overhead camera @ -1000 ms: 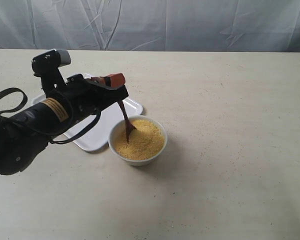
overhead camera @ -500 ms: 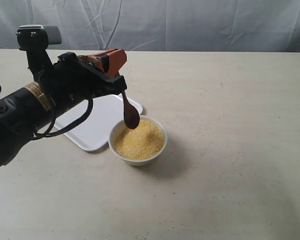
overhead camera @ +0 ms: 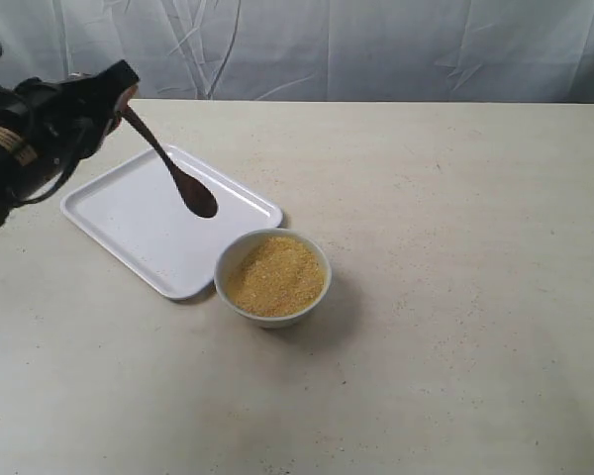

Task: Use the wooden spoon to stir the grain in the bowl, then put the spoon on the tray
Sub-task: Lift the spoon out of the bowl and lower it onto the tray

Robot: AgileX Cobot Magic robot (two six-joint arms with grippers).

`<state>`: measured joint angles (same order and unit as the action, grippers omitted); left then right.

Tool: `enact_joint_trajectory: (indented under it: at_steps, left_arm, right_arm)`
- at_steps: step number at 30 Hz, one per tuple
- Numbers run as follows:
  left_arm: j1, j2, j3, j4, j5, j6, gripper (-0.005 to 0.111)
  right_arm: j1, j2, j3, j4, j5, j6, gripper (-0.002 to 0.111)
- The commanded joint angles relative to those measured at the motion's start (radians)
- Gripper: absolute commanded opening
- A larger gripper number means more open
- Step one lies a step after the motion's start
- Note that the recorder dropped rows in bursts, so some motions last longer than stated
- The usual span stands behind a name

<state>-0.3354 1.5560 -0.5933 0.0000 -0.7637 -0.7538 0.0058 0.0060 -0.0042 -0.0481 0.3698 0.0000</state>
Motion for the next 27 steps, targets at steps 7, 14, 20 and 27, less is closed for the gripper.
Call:
enact_joint_trajectory:
  at_steps: [7,14,20,27]
  left_arm:
    - [0.299,0.31,-0.27,0.732,0.046,-0.852,0.0]
    - [0.304,0.49,-0.358,0.853,-0.022,-1.019,0.0]
    - [0.304,0.51,-0.358,0.905,0.03,-1.042,0.043]
    - [0.304,0.468,-0.377,1.109,0.276,-1.042,0.067]
  right_arm:
    - [-0.006,-0.006,0.004,-0.002,-0.011,0.0,-0.001]
    - [-0.006,-0.006,0.004,-0.002,-0.011,0.0,-0.001]
    - [-0.006,-0.006,0.004,-0.002,-0.011,0.0,-0.001]
    - [-0.006,-0.006,0.004,-0.002,-0.011,0.0,-0.001]
